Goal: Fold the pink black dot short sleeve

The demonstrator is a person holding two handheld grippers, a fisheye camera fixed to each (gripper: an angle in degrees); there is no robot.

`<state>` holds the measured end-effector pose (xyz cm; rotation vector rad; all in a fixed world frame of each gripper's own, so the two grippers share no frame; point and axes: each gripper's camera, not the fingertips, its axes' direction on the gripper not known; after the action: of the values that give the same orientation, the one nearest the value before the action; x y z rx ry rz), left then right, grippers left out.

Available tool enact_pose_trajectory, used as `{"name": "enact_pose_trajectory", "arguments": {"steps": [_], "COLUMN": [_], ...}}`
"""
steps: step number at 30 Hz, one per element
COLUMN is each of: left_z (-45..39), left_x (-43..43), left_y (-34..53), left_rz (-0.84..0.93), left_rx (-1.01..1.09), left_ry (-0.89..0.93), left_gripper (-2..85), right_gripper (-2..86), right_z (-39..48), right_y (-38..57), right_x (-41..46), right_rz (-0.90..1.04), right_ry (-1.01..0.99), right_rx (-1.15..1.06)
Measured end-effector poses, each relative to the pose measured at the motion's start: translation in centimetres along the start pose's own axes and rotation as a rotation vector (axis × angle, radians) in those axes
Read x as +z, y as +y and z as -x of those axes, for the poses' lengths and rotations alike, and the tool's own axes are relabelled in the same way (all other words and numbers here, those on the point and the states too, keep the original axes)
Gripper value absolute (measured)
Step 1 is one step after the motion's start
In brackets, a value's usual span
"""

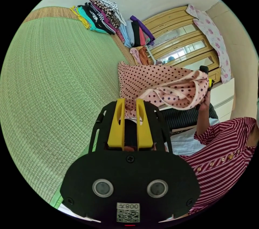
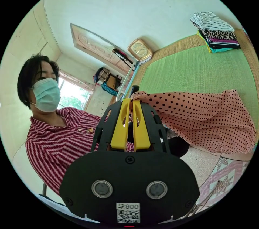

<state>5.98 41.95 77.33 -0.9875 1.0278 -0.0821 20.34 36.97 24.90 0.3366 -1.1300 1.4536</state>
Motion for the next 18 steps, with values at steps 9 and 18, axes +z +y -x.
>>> {"name": "enact_pose_trajectory", "arguments": {"steps": [9,18], "left_z": [0.2,0.1], "left_x": [6.2,10.2], "left_y": [5.0,9.8], "left_rz": [0.104,0.100], "left_rx": [-0.064,-0.176], "left_ry": [0.212,0.518], "left_gripper": [8.8,12.0], "right_gripper": [1.3,1.2], "right_z": [8.6,15.5], "right_y": [3.8,1.6], "right_x": [3.3,9.7], "right_rz": [-0.035,-0.084], "right_ry": [0.090,0.120], "right_rx": [-0.022,-0.114]}}
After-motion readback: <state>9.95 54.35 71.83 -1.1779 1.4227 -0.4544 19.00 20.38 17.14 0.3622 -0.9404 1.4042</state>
